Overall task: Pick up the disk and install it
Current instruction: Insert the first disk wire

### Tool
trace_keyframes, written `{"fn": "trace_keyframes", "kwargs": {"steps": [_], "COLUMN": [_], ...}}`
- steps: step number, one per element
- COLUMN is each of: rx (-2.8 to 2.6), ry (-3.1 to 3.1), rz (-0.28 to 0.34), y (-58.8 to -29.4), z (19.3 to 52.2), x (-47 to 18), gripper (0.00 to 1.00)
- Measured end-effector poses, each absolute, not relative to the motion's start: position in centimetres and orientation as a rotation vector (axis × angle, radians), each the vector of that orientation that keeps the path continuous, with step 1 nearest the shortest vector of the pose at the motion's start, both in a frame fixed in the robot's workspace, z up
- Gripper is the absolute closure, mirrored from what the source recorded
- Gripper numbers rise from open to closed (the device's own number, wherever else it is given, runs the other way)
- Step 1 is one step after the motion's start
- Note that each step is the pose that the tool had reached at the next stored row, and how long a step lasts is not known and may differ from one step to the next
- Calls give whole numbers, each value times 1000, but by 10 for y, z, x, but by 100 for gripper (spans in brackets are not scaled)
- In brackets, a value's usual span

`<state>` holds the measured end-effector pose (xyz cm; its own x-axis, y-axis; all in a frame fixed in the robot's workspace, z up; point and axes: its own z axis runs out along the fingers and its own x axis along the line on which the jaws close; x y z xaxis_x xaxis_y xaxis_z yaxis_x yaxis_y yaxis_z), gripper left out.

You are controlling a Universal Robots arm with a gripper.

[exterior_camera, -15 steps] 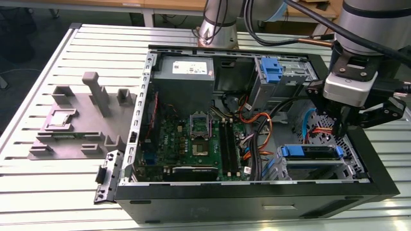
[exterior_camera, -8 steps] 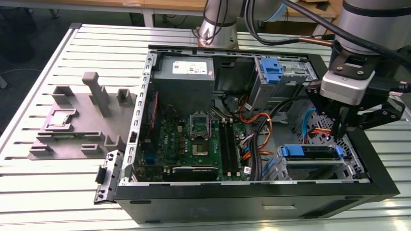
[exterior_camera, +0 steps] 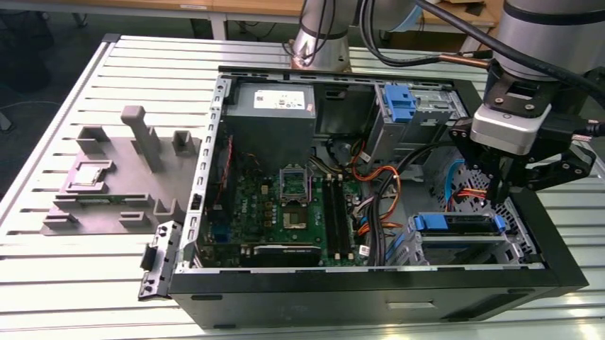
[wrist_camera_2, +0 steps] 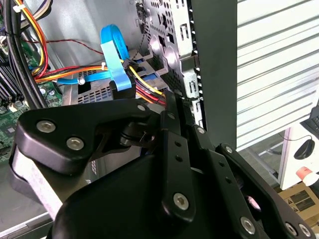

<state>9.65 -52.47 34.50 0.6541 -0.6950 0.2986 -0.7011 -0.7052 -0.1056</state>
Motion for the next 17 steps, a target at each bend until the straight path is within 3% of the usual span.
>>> {"fn": "trace_keyframes", "kwargs": {"steps": [17], "rx": [2690], "ry": [-1446], "rz": [490], "y": [-525], "z": [344], "x": [96], "gripper": [83]}}
